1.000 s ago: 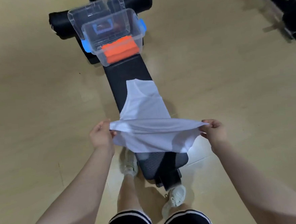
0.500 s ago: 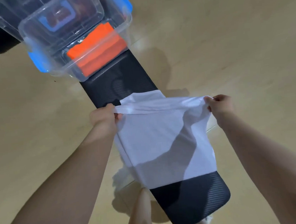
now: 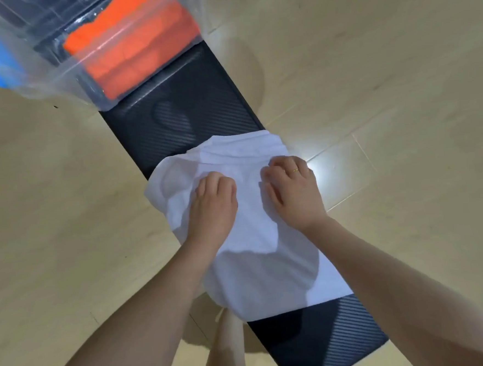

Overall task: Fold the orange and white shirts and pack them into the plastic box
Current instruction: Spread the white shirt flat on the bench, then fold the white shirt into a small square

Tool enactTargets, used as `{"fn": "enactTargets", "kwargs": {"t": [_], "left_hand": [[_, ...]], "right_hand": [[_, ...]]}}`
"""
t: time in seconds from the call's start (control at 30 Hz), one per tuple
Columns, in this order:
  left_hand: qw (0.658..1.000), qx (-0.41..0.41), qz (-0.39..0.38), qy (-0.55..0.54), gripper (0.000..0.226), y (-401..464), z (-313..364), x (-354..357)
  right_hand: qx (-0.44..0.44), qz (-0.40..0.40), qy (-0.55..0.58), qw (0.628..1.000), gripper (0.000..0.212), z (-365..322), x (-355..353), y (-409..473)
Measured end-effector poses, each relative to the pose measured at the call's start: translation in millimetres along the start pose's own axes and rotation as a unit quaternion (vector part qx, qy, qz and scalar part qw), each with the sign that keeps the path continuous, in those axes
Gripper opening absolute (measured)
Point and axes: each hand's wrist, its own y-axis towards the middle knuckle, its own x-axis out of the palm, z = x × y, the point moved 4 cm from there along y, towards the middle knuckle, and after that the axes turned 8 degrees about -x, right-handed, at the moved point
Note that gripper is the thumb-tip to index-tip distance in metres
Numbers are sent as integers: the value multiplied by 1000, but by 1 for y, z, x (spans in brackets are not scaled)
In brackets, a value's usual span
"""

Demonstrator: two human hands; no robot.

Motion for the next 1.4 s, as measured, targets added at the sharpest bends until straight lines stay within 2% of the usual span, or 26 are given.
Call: {"fn": "enactTargets", "kwargs": {"t": [0.1, 0.17, 0.27, 0.3, 0.37, 0.43, 0.53, 0.6, 0.7, 0.83, 0.87, 0.9, 0.93, 1.03, 1.13, 1.2, 1.3, 1.4], "left_hand": [[999, 31, -13, 16, 17, 1, -10, 9], [997, 52, -33, 41, 33, 6, -17, 10], [985, 50, -101, 130, 64, 18, -31, 9], [982, 51, -116, 138, 72, 21, -34, 8], [979, 45, -147, 134, 83, 25, -36, 7], [974, 21, -195, 116, 89, 30, -37, 8], [975, -30, -199, 92, 100, 41, -41, 2], [978, -31, -184, 98, 93, 43, -43, 1], [982, -7, -153, 110, 77, 41, -40, 0], [983, -60, -145, 97, 69, 14, -24, 1], [986, -48, -130, 93, 66, -2, -16, 1], [990, -16, -113, 88, 63, -20, -6, 3], [991, 27, -104, 77, 60, -41, 6, 6], [987, 134, -86, 31, 43, -109, 37, 17], [970, 194, -131, 61, 32, -172, 53, 31], [961, 199, -166, 96, 30, -199, 55, 38], [962, 163, -170, 135, 26, -208, 57, 45], [980, 92, -124, 129, 19, -202, 60, 37]], "right_hand": [[-37, -65, -45, 996, 40, 5, 12, 10], [-36, -87, -47, 994, 48, 11, 10, 28], [105, -76, -47, 990, 54, 26, -6, 59], [113, -71, -57, 989, 56, 24, -10, 64], [13, -64, -105, 992, 58, 1, -11, 58], [-104, -93, -134, 981, 54, -25, 13, 26], [-141, -139, -141, 970, 54, -31, 40, -31], [-109, -132, -169, 971, 55, -11, 42, -48], [-11, -127, -181, 975, 55, 16, 28, -52], [211, -119, -81, 967, 67, 50, 2, -75], [235, -116, -63, 963, 71, 56, -5, -84], [223, -114, -60, 966, 73, 55, -12, -94], [173, -116, -74, 975, 72, 48, -18, -105], [-49, -111, -130, 984, 51, 21, -20, -154], [-160, -87, -154, 971, 44, 8, -18, -204], [-174, -78, -183, 964, 39, 6, -15, -225], [-135, -88, -180, 970, 32, 6, -7, -236], [-83, -102, -177, 975, 31, 5, 0, -237]]}}
